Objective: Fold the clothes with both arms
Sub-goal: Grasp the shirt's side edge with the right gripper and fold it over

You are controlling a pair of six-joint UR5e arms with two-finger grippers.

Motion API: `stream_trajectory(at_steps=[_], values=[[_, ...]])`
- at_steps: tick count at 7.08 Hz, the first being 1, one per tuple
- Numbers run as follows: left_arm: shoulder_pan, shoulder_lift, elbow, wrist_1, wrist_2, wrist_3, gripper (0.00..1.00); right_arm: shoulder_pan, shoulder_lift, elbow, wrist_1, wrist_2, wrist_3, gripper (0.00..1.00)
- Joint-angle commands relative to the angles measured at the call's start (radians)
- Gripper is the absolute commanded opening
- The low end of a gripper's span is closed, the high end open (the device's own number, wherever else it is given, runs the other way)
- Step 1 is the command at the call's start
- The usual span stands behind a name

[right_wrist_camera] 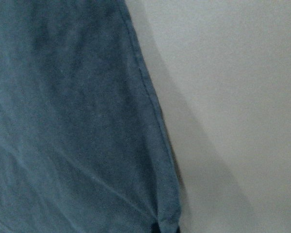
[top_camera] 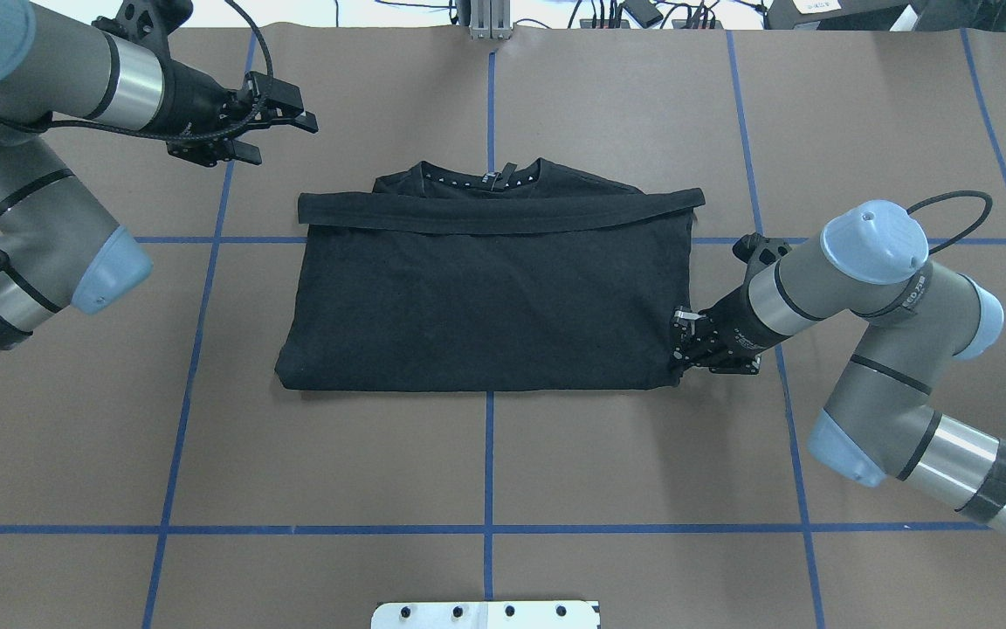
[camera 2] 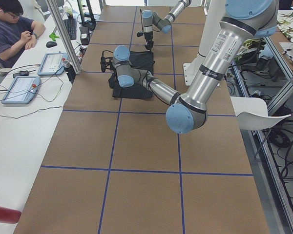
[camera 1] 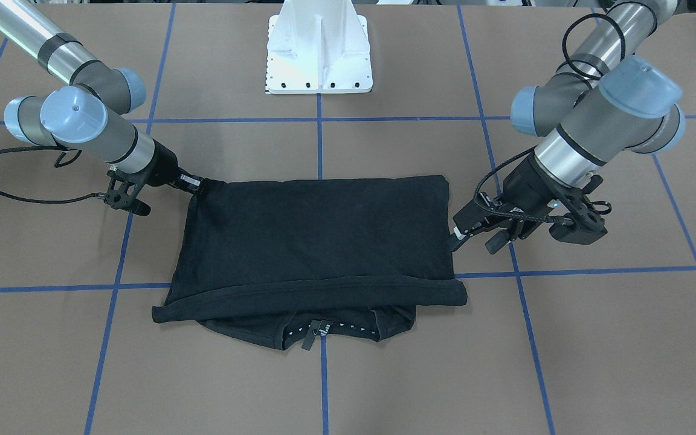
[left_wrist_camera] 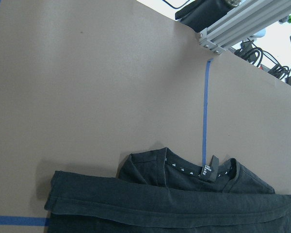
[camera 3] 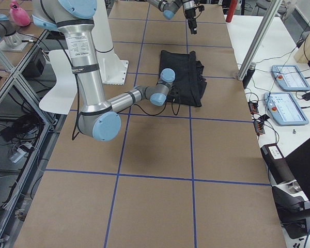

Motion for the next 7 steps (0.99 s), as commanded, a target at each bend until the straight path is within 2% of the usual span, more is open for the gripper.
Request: stream_trajectory(at_steps=[1,2,3,4,6,7], values=[[-0.002,0.000,0.001,0.000,0.000,0.002,0.99,-0.032,-0.036,0.118,0.002,0.062,0.000,0.00],[-0.003,0.000,0.001,0.000,0.000,0.002,0.99,-0.091,-0.052,0.182,0.002,0.100,0.000,0.00],[-0.003,0.000,0.001,0.000,0.000,0.002,0.99,-0.131,-0.032,0.191,0.011,0.228,0.006,0.00],[-0.003,0.000,0.001,0.000,0.000,0.002,0.99,-0.186,0.005,0.221,0.011,0.257,0.013,0.00],[-0.003,0.005,0.002,0.000,0.000,0.003,0.99,-0.289,0.078,0.226,0.013,0.260,0.015,0.00],[-0.003,0.005,0.004,0.000,-0.001,0.008,0.98,-0.303,0.086,0.226,0.013,0.268,0.016,0.17]])
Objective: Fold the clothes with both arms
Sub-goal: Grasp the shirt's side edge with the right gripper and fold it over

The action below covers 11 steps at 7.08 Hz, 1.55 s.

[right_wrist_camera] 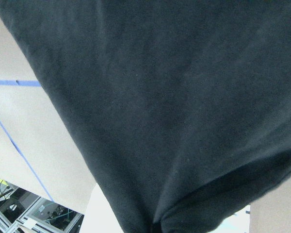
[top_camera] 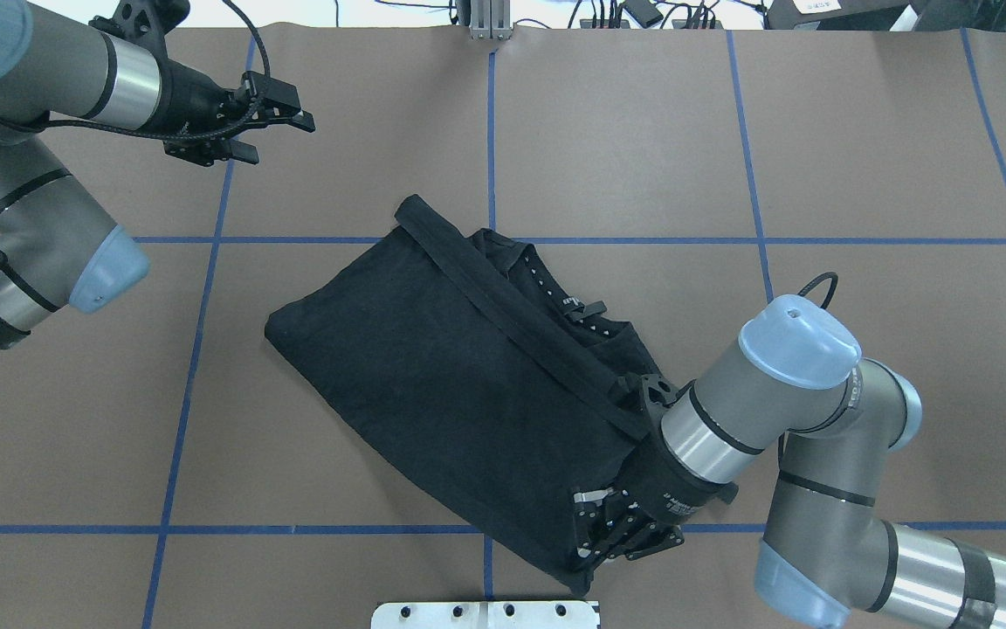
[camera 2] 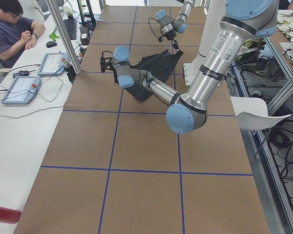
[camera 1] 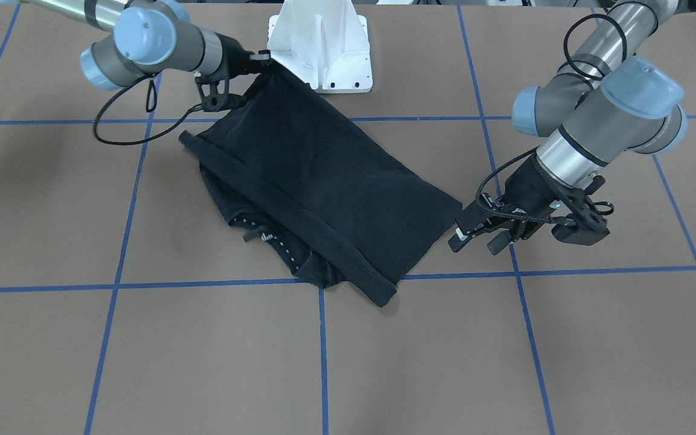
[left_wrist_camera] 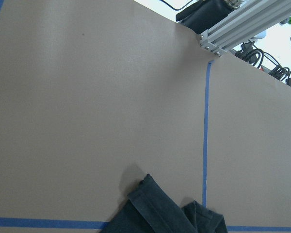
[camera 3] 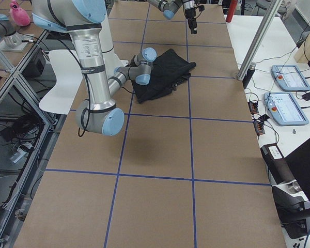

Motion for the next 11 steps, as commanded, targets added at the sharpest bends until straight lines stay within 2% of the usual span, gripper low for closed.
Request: stream_trajectory(at_steps=[1,3,4,6,8,11], values=[[0.001,0.001,0.005,0.000,-0.001,0.005,0.99,-0.022,0.023,-0.002,0.003,0.048,0.002,0.99],[0.003,0.004,0.000,-0.002,-0.001,0.005,0.99,0.051,0.020,0.001,0.002,0.067,0.002,1.00],[0.005,0.028,-0.002,-0.005,0.002,0.010,0.99,0.134,0.020,-0.005,-0.001,0.126,0.000,1.00],[0.021,0.073,0.000,-0.002,0.014,0.013,0.99,0.228,0.024,-0.007,-0.003,0.118,-0.004,1.00],[0.111,0.127,0.001,0.000,0.121,0.012,0.99,0.288,0.030,-0.010,-0.003,0.081,-0.011,1.00],[0.205,0.161,-0.005,0.000,0.135,0.009,0.99,0.337,0.030,-0.022,-0.004,0.065,-0.011,1.00]])
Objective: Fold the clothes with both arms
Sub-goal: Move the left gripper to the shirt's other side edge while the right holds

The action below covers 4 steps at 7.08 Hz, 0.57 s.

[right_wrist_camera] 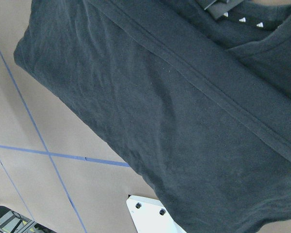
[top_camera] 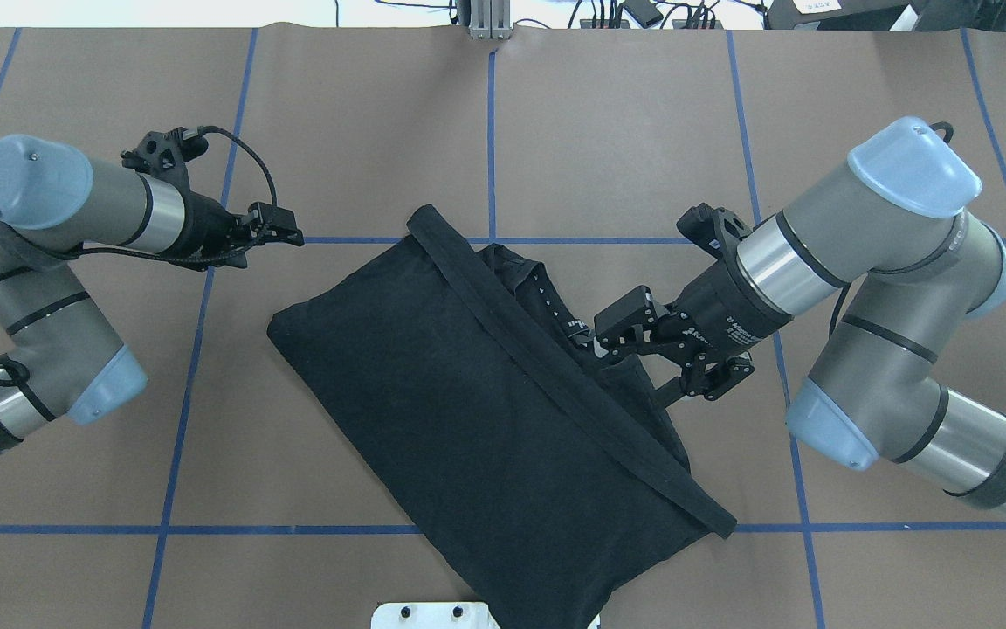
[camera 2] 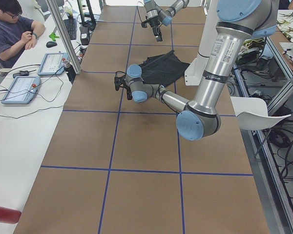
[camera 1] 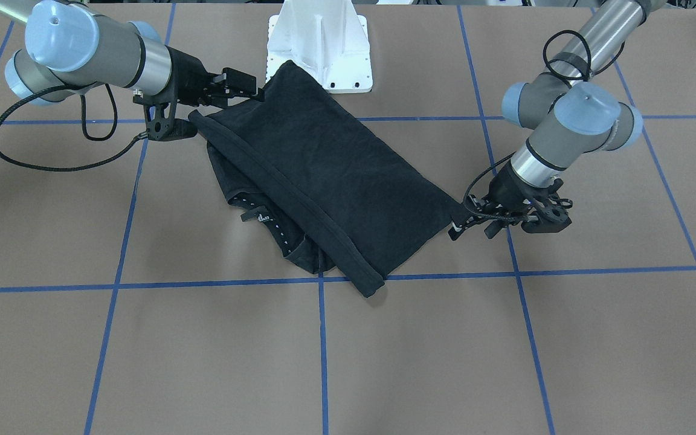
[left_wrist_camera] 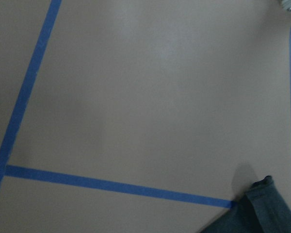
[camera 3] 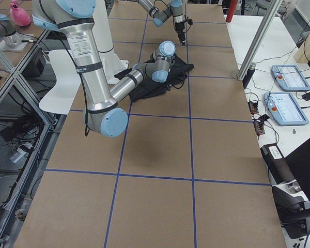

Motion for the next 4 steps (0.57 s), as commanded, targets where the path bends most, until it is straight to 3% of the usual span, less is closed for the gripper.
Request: stream_trajectory(at_steps=[1,4], values=[[0.054,0.017,-0.006,0.001,0.002,-0.002,0.99,0.022,0.000,-0.002,0.003,-0.002,0.000,1.00],[0.095,0.071,-0.060,0.001,-0.005,-0.004,0.99,0.028,0.000,-0.002,0.004,-0.004,0.000,1.00]])
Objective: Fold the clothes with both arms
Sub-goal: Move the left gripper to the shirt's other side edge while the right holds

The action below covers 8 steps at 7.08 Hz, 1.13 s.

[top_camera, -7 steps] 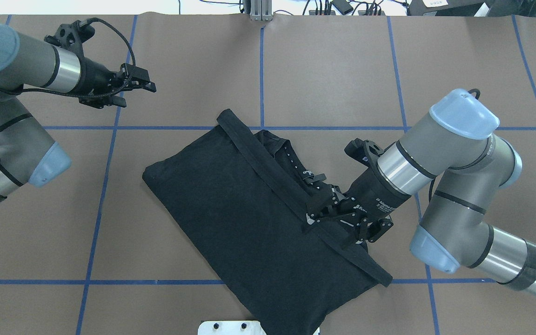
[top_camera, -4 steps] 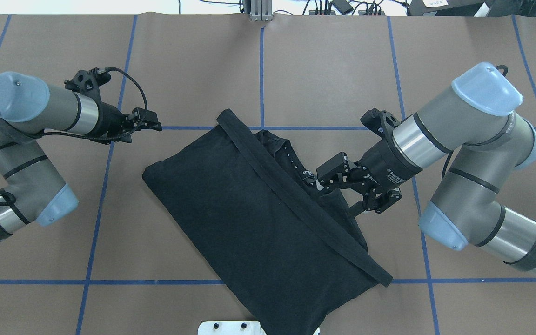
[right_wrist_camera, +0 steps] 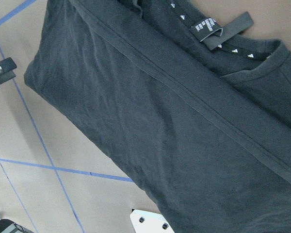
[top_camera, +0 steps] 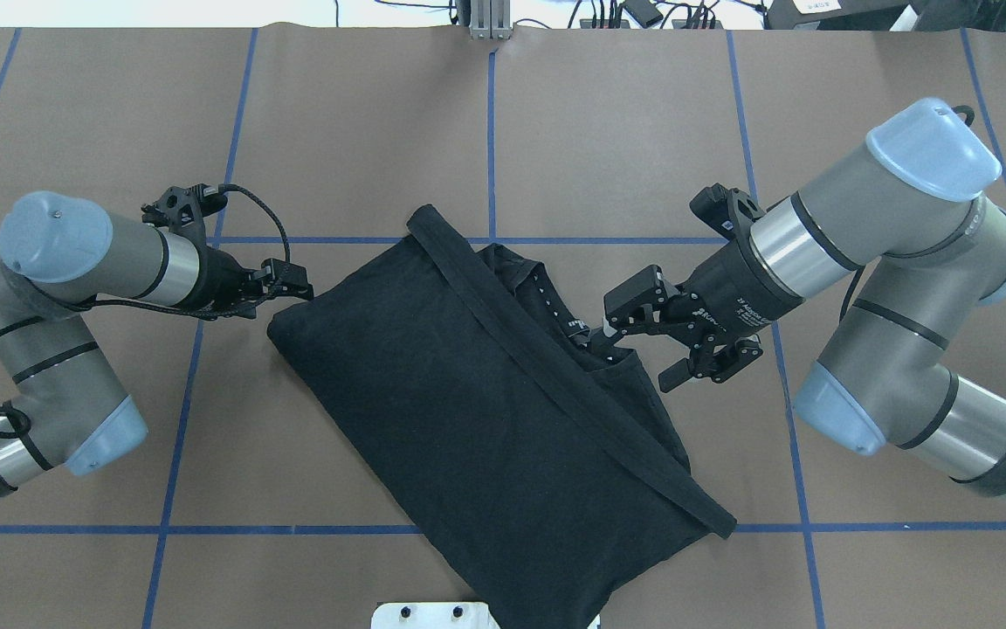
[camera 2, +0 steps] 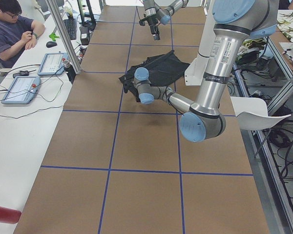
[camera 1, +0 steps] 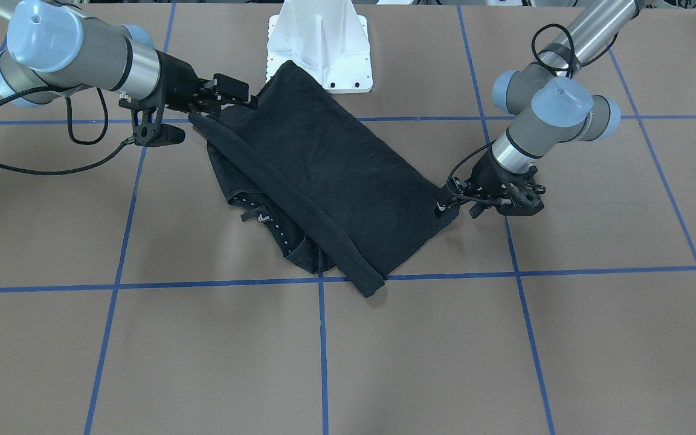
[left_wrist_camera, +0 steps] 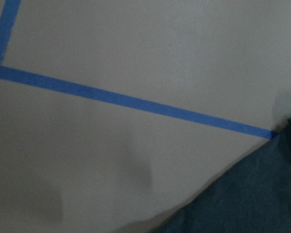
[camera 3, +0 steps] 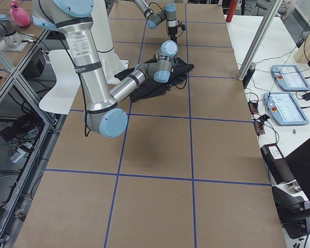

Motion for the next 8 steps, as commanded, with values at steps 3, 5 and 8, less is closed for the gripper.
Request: stream_trajectory(at_steps=[3,5,8], values=[[0.025,0.011,-0.011,0.000,-0.009,-0.004,0.95,0.008,-0.002,0.001,0.001,0.006,0.000,1.00],[0.026,0.010,-0.009,0.009,-0.008,-0.004,0.65,0.008,-0.003,0.000,0.002,0.007,0.000,1.00],[0.028,0.007,-0.011,0.009,-0.009,-0.004,0.14,0.012,-0.006,0.000,0.002,0.003,0.000,1.00]])
